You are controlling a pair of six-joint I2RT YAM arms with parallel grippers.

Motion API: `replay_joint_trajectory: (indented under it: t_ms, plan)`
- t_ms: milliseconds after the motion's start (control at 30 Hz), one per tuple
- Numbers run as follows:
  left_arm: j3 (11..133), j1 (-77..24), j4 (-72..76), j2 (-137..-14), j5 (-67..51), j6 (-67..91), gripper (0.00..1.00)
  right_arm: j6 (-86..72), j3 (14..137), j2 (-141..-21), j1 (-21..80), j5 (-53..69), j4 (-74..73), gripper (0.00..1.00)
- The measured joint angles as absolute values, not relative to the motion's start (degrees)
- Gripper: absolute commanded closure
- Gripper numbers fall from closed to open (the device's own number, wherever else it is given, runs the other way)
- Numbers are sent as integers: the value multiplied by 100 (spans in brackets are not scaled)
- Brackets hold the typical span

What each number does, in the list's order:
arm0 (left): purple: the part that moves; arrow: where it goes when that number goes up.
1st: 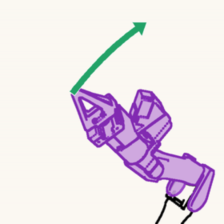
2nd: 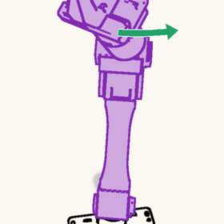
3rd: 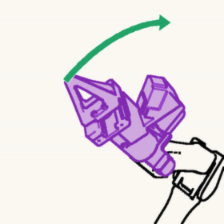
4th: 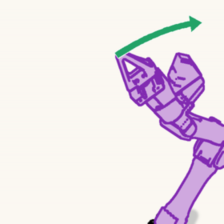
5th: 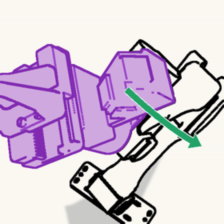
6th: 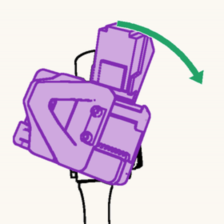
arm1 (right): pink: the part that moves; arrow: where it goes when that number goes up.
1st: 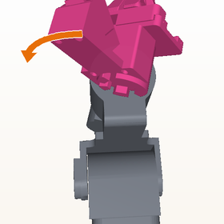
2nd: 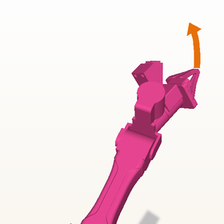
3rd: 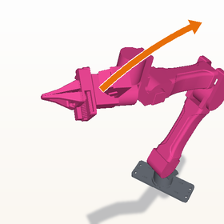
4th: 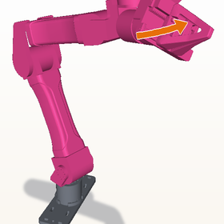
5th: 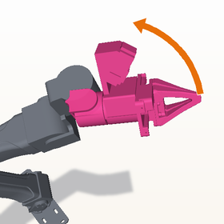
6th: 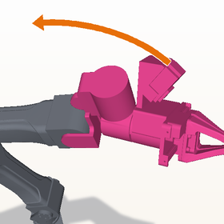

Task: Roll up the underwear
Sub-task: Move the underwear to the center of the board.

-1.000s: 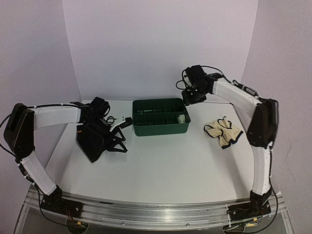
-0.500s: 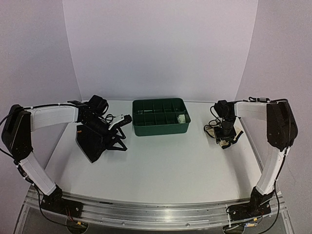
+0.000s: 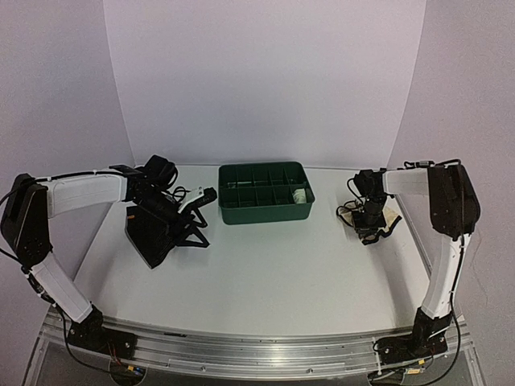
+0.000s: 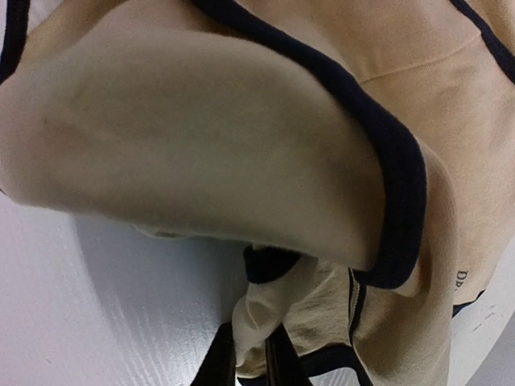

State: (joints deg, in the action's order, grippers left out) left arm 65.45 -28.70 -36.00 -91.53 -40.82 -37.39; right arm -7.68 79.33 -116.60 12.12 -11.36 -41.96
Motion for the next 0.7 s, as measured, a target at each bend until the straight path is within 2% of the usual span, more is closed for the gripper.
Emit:
replay_joint_trajectory:
  t_ms: [33,367,600,700]
  plan:
    - [6545,-2869,-3601,-9150,-4081,-3751,15,-797,7926,-11664,1211,-1070,-4160,100]
    - [6545,-2871,-3599,-9148,-4090,-3771,15,-1688,7579,-11417,1489,-388,-3903,100]
    - [6545,-2870,-3600,-9148,-4163,-3926,16,-3428,7629,-11410,4026,93,-3654,100]
    - [6545,-2869,-3599,-9148,-4209,-4113,16,-4071,8019,-11567,5046,172,-3634,100]
